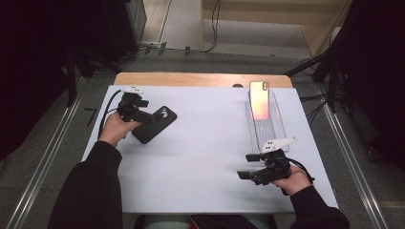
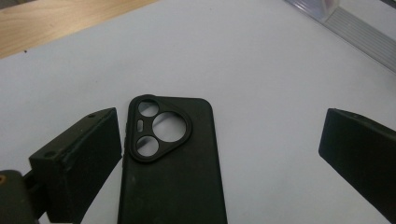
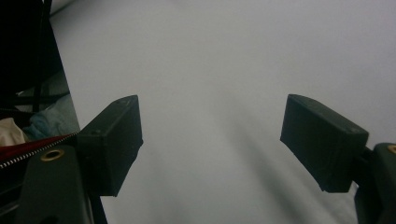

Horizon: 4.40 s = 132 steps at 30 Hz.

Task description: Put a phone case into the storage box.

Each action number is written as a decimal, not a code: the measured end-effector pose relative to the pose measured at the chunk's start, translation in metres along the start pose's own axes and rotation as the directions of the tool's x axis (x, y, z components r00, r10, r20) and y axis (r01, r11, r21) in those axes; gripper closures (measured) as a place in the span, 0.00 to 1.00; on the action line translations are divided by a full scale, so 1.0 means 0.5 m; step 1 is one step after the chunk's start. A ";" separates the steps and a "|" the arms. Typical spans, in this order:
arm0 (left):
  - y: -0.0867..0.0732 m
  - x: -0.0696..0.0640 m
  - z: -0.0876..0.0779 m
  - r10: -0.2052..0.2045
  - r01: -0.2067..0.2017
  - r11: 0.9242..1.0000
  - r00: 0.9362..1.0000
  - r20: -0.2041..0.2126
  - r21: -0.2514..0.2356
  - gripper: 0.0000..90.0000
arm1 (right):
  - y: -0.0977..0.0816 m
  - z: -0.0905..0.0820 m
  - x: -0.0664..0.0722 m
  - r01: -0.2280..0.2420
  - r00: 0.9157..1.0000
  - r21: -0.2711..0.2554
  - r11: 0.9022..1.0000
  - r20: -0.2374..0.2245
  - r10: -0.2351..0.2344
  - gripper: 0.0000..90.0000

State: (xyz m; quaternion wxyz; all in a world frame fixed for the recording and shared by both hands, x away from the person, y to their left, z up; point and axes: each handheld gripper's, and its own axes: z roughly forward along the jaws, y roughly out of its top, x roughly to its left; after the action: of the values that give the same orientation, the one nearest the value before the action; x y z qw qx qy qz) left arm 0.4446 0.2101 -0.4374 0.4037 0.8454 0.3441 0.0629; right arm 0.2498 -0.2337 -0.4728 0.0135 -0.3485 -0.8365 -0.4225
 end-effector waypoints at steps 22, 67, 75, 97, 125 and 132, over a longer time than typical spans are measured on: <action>-0.066 0.024 0.046 -0.035 0.035 0.999 0.999 -0.023 0.003 0.00 | 0.000 0.004 0.003 -0.004 1.000 0.009 1.000 0.000 0.004 0.21; -0.103 -0.003 0.098 0.083 -0.069 0.995 0.972 -0.220 0.070 0.14 | -0.002 0.010 0.008 0.012 1.000 0.023 1.000 0.003 -0.012 0.21; -0.102 -0.003 0.097 0.085 -0.072 0.995 0.972 -0.217 0.069 0.15 | -0.002 0.013 0.009 0.017 1.000 0.029 0.999 0.005 -0.017 0.21; -0.047 -0.041 0.024 0.032 -0.036 0.999 0.990 -0.136 -0.024 0.17 | 0.000 0.009 0.006 0.026 1.000 0.011 1.000 0.017 -0.026 0.21; -0.033 -0.226 -0.004 0.012 -0.012 1.000 1.000 -0.022 -0.004 0.17 | 0.003 0.011 0.001 -0.021 0.999 0.026 0.999 0.037 0.020 0.20; -0.052 -0.263 0.001 -0.032 0.032 0.999 0.999 -0.016 -0.024 0.16 | 0.007 0.010 0.003 -0.020 0.999 0.023 1.000 0.042 0.019 0.20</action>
State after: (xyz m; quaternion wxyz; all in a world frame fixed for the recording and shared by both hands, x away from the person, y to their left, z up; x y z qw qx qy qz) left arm 0.3315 0.1383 -0.4340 0.4116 0.8344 0.3603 0.0674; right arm 0.2519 -0.2279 -0.4729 0.0045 -0.3653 -0.8381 -0.4050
